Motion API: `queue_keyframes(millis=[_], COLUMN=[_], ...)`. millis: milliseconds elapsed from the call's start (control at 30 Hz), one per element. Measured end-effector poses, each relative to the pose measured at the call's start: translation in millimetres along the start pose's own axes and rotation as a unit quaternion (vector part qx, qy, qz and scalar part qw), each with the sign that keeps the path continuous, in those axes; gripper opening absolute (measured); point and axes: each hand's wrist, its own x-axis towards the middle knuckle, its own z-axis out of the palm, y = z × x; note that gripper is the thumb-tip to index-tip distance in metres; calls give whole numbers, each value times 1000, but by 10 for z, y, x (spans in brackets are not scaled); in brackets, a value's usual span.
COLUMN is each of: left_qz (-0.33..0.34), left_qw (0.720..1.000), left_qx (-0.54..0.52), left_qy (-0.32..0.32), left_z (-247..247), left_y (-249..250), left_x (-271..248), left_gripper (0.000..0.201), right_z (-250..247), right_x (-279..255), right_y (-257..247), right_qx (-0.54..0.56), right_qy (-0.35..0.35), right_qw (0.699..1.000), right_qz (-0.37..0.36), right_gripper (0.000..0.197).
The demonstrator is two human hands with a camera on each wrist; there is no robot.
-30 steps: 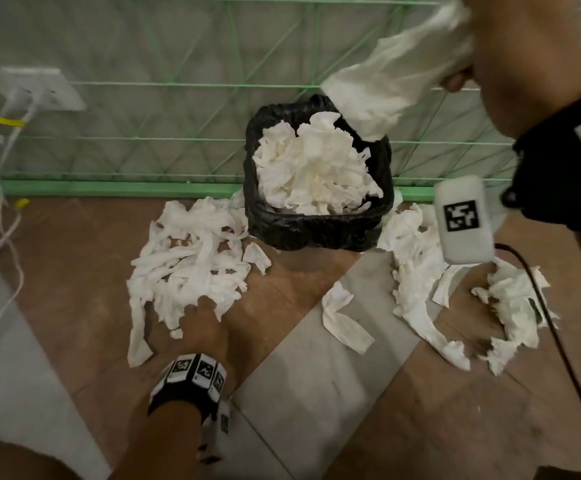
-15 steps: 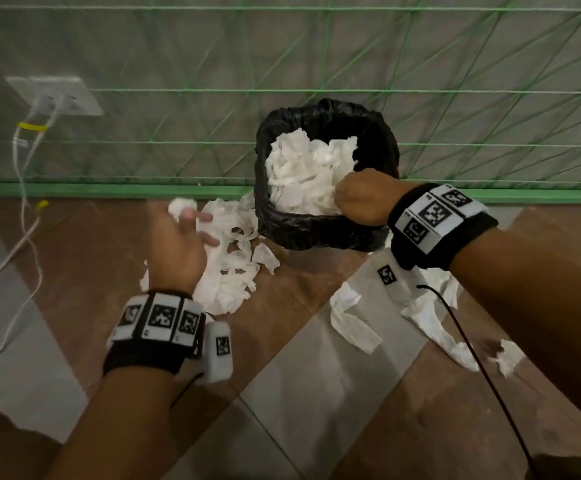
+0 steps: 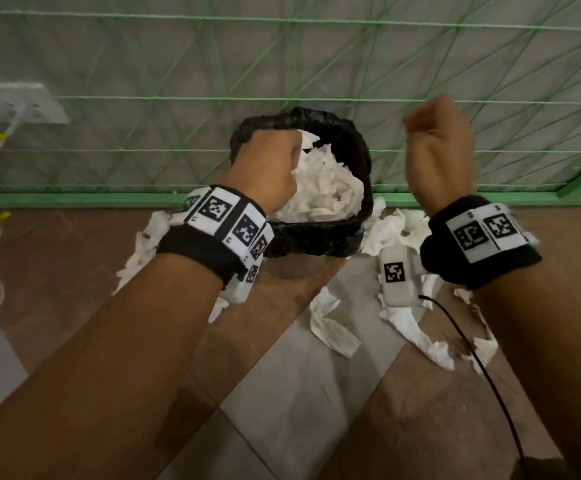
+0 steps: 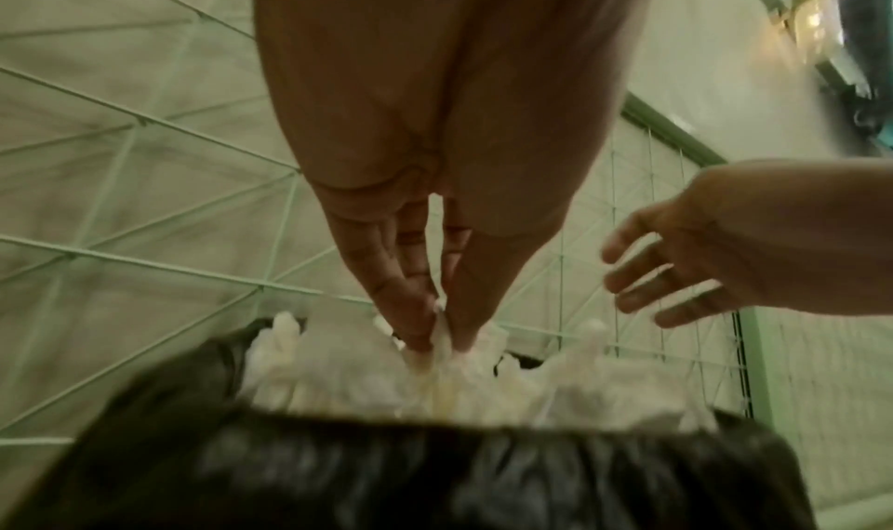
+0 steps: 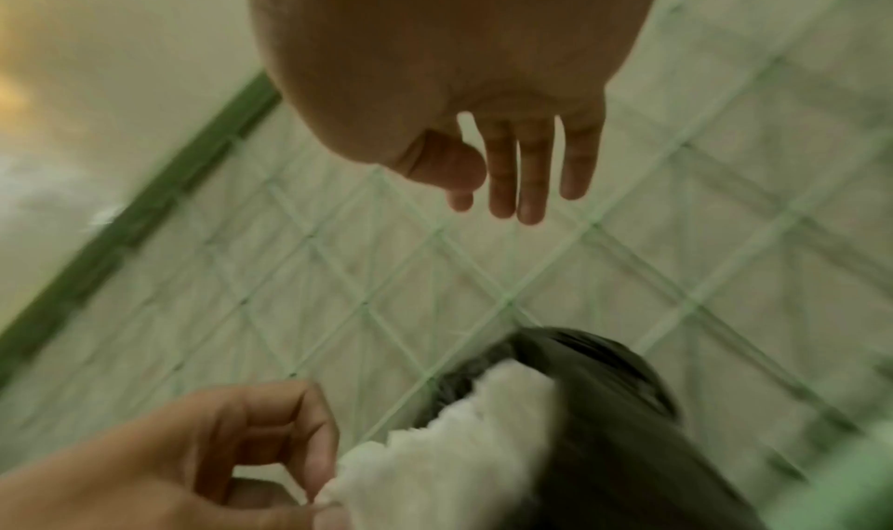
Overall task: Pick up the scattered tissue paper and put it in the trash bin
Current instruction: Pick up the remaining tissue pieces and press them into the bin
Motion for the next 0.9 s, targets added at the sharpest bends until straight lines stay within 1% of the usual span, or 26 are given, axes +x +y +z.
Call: queue_keyframes(millis=[33,67,100,133,167,200,233,267,300,333,367,400,433,467,500,533,567,600,633,667,700,733,800,833,867,900], left_qz=[-2,-11,-21,-27,-28,-23,-16,-6,4,12,17,22,15,-7,-44,-88,-137,-185,-229,-261,-277,-279,-264,-259,-260,-255], left_qw=[1000,999,998,996,995,994,992,992,994,997,999,999,996,990,981,970,958,948,945,950,957,960,952,943,933,928], left_qx=[20,31,38,45,52,55,54,48,37,20,1,-20,-40,-60,-78,-91,-97,-98,-88,-64,-37,-12,32,51,68,76], left_qy=[-14,-31,-48,-65,-81,-96,-110,-115,-106,-77,-30,28,83,131,173,210,235,241,218,161,79,-6,-153,-204,-241,-260], left_z=[63,129,185,242,296,344,374,388,380,343,282,204,121,54,8,-7,12,59,151,277,435,594,927,1062,1179,1267], left_y=[-16,-34,-52,-69,-89,-109,-124,-130,-133,-147,-164,-189,-253,-347,-476,-643,-830,-1022,-1221,-1412,-1576,-1690,-1818,-1824,-1802,-1770], left_x=[30,63,92,117,136,154,160,152,141,134,116,84,40,-9,-75,-147,-233,-333,-449,-578,-717,-866,-1155,-1279,-1387,-1474], left_gripper=[15,19,22,24,26,29,32,33,32,29,26,23,20,18,17,17,16,17,17,16,14,17,47,61,69,70], right_z=[16,47,104,182,279,373,497,598,698,785,847,885,918,926,930,925,934,919,905,884,859,824,723,658,587,509], right_x=[-73,-170,-296,-463,-660,-856,-1086,-1307,-1509,-1684,-1829,-1936,-2025,-2090,-2140,-2179,-2213,-2225,-2225,-2202,-2164,-2108,-1959,-1874,-1787,-1680], right_y=[174,374,578,783,978,1137,1304,1436,1546,1619,1650,1649,1665,1654,1660,1657,1700,1713,1737,1743,1747,1733,1692,1663,1619,1577], right_qx=[-3,-23,-60,-109,-166,-212,-261,-303,-333,-344,-350,-354,-365,-380,-402,-418,-422,-414,-403,-391,-380,-366,-335,-315,-293,-274], right_qy=[27,29,-2,-63,-147,-243,-339,-415,-465,-494,-502,-499,-496,-494,-497,-505,-518,-514,-511,-497,-479,-453,-387,-346,-300,-260], right_qw=[999,996,990,980,960,932,891,848,813,794,789,790,788,781,764,745,731,739,751,770,789,813,859,881,902,917], right_qz=[41,83,125,155,169,165,151,130,109,85,56,31,4,-35,-88,-124,-137,-132,-113,-88,-58,-24,35,65,97,130], right_gripper=[42,39,35,30,29,34,47,63,77,87,91,89,81,70,60,52,46,41,37,34,31,30,23,17,13,11])
